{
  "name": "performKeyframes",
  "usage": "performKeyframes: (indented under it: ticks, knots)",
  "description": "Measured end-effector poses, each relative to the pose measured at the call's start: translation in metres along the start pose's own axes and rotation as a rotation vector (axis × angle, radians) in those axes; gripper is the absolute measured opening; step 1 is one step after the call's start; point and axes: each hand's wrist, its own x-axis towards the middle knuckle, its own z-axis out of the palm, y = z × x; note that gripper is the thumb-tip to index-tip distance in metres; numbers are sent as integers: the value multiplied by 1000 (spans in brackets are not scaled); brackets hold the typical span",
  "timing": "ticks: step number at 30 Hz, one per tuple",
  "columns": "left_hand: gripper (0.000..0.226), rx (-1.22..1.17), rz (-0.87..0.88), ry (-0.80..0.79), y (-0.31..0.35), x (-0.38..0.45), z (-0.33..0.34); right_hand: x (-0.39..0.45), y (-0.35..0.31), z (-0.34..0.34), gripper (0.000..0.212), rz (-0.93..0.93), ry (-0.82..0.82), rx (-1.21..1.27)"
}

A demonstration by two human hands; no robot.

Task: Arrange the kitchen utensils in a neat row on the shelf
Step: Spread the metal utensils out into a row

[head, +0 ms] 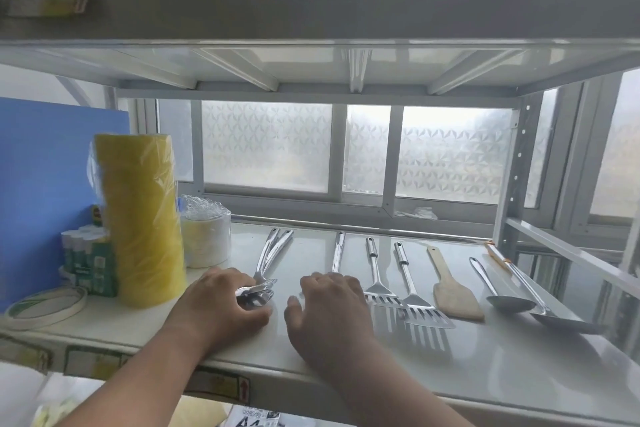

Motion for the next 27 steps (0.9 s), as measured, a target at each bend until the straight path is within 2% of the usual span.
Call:
performKeyframes:
  ticks: [5,8,10,13,16,19,23,27]
  knots:
    - [38,-45,52,-26,4,-2,-3,5,-6,7,56,-243,75,10]
    - [47,-61,70,-97,4,-1,-5,19,-14,4,64,-317,-45,-45]
    - [45,-87,63,-120,3,0,-5,29,-22,4,57,-341,-87,-84]
    - [32,-90,47,-101,4,-1,-7,31,-28,4,40,-305,-86,-76]
    - [17,-100,34,-94,5,1,-10,27,-26,1,37,-234,-38,-67]
    - [31,-66,-17,-81,5,6,-8,26,-25,-3,37,-238,0,-99]
    - [26,-78,-76,-127,3,5,-4,22,-26,4,43,-226,0,-107]
    - [40,-32,-96,-136,1,4,-4,19,-24,4,41,-209,87,-96]
